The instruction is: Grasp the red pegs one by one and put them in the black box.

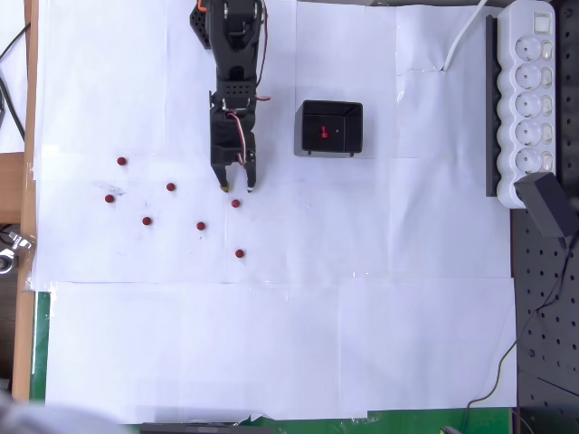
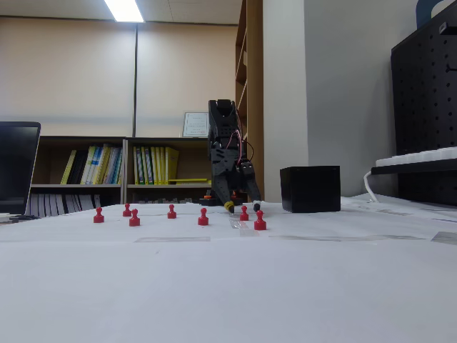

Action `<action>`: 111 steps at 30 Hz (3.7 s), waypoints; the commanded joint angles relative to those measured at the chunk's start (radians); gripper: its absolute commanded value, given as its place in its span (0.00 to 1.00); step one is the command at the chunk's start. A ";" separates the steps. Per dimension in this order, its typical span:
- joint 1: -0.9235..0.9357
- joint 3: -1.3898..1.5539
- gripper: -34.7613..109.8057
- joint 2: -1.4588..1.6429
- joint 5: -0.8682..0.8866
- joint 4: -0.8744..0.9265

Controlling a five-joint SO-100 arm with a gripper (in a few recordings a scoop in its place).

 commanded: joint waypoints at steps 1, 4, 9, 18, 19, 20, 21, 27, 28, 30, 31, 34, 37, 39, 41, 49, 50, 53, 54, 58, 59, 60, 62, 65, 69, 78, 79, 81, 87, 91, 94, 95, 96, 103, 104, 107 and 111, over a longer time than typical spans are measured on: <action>0.002 0.023 0.35 0.028 0.002 -0.055; 0.002 0.037 0.35 0.069 0.005 -0.091; -0.005 0.075 0.35 0.146 0.008 -0.143; -0.012 0.144 0.35 0.239 0.015 -0.183; -0.014 0.149 0.35 0.245 0.015 -0.187; -0.014 0.153 0.35 0.252 0.017 -0.190; -0.014 0.158 0.35 0.255 0.017 -0.190; -0.014 0.158 0.34 0.261 0.025 -0.192; -0.014 0.155 0.33 0.259 0.026 -0.192; -0.014 0.147 0.33 0.258 0.032 -0.193; -0.014 0.143 0.33 0.256 0.035 -0.193; -0.014 0.129 0.33 0.256 0.040 -0.193; -0.014 0.106 0.33 0.252 0.046 -0.193; -0.015 0.097 0.33 0.245 0.048 -0.192; -0.017 0.095 0.31 0.245 0.048 -0.192; -0.021 0.087 0.28 0.245 0.051 -0.187; -0.021 0.087 0.27 0.247 0.049 -0.187; -0.021 0.087 0.24 0.247 0.048 -0.186; -0.021 0.087 0.24 0.247 0.048 -0.184; -0.023 0.086 0.24 0.245 0.048 -0.184; -0.023 0.086 0.24 0.245 0.046 -0.184; -0.023 0.086 0.24 0.242 0.041 -0.183; -0.023 0.095 0.24 0.227 0.034 -0.152; -0.023 0.132 0.24 0.167 0.012 -0.002; -0.031 0.249 0.24 0.038 -0.063 0.360; -0.141 0.838 0.24 -0.141 -0.356 1.351; -0.163 0.910 0.24 -0.152 -0.382 1.436; -0.209 1.045 0.24 -0.163 -0.428 1.580; -0.410 1.342 0.24 -0.164 -0.574 1.911; -0.546 1.416 0.24 -0.158 -0.664 1.968; -0.647 1.401 0.24 -0.121 -0.707 1.985; -0.675 1.382 0.24 -0.109 -0.724 1.973; -0.698 1.353 0.24 -0.098 -0.738 1.947; -0.752 1.149 0.24 -0.003 -0.785 1.732; -0.749 1.115 0.24 0.002 -0.785 1.700; -0.727 1.035 0.24 0.009 -0.775 1.618; -0.704 0.940 0.25 0.021 -0.735 1.516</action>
